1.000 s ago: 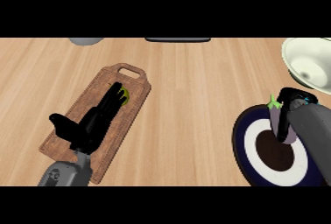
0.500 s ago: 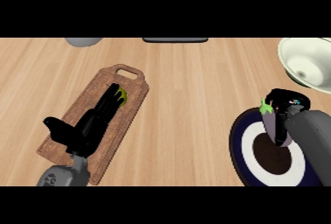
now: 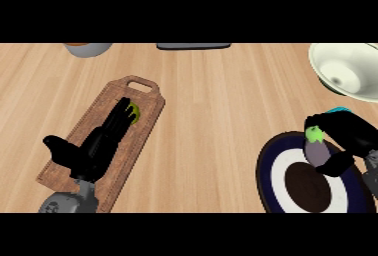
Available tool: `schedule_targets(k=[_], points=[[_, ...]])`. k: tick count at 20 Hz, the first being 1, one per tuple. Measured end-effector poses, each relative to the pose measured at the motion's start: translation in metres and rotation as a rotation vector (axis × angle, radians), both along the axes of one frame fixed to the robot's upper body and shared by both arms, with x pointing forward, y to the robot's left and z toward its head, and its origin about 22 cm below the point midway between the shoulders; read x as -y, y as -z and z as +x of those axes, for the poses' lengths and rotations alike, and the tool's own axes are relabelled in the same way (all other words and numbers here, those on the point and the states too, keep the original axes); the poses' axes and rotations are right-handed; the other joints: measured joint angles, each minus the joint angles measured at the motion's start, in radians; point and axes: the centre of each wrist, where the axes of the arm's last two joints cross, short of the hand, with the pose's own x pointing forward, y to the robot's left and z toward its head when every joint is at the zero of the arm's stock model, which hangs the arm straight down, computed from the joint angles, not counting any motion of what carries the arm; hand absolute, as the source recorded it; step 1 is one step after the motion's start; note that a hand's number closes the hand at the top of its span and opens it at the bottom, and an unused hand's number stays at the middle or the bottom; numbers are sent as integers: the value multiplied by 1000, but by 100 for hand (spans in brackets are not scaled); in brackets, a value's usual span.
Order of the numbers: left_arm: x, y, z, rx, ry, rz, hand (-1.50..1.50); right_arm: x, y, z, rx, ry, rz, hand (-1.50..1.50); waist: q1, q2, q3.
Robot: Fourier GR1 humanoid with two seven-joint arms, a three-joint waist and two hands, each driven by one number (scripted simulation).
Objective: Pick the eggplant from the plate and place it in the bowl
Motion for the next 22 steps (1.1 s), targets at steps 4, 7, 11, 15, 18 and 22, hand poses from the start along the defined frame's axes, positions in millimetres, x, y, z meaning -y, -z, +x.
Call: schedule_targets(k=[4,7,11,15,18,22], points=[[3,2,5,6,-2,-1,0,26,-23,-25,129,-23,68,150,-1,3,1],[0,2,5,7,0,1,0,39,-50,-40,211,-29,141,150,-3,3,1],[-2,4,0,0,-2,2,0,53,-99,-57,340,-20,195,150,-4,1,1],[0,1,-3,5,7,0,0,61,-138,-75,439,10,231,150,5,3,1],[0,-3,1,7,24,-3,0,67,-164,-85,478,39,250,150,16,6,1],[6,-7,5,11,39,-3,0,76,-188,-80,526,78,291,150,34,10,1]])
